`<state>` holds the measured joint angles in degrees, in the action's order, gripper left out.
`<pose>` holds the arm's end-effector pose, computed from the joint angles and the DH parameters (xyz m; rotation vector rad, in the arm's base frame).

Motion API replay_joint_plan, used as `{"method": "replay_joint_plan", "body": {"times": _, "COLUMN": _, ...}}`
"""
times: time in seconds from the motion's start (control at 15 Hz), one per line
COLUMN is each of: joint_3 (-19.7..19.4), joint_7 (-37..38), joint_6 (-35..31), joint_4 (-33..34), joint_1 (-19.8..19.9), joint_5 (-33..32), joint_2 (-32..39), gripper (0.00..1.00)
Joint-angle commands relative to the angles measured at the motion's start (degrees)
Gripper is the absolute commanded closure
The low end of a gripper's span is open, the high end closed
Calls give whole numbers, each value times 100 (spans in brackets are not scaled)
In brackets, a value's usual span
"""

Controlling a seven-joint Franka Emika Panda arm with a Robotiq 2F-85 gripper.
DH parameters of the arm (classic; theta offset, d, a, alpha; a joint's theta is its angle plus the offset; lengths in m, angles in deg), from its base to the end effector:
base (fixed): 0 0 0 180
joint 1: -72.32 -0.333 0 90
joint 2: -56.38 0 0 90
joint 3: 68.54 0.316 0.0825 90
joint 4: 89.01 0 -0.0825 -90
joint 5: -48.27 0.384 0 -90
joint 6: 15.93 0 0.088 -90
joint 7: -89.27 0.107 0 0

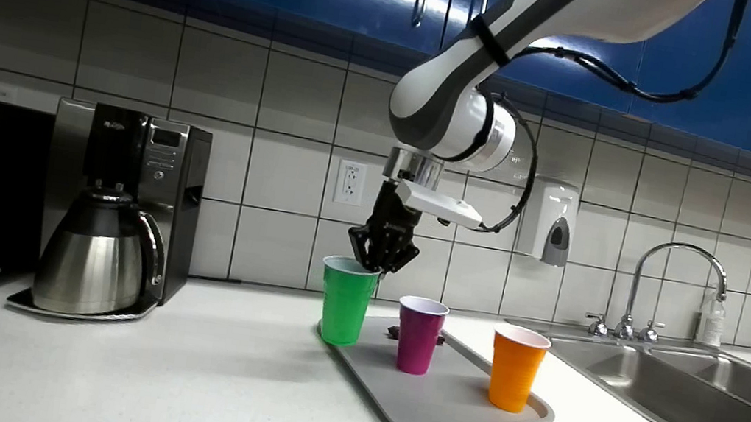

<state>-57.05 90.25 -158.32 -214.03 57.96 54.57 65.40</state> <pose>0.5111 0.2455 0.3332 -2.9554 -0.5182 -0.1794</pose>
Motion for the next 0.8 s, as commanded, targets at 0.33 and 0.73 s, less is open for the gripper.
{"method": "replay_joint_plan", "body": {"times": 0.33, "joint_3": -51, "joint_7": -525, "joint_6": 137, "joint_4": -675, "joint_1": 343, "joint_5": 70, "joint_2": -597, "gripper": 99}}
{"method": "replay_joint_plan", "body": {"times": 0.73, "joint_3": -205, "joint_7": -731, "joint_6": 139, "joint_4": -917, "joint_1": 519, "joint_5": 141, "joint_2": -733, "gripper": 99}}
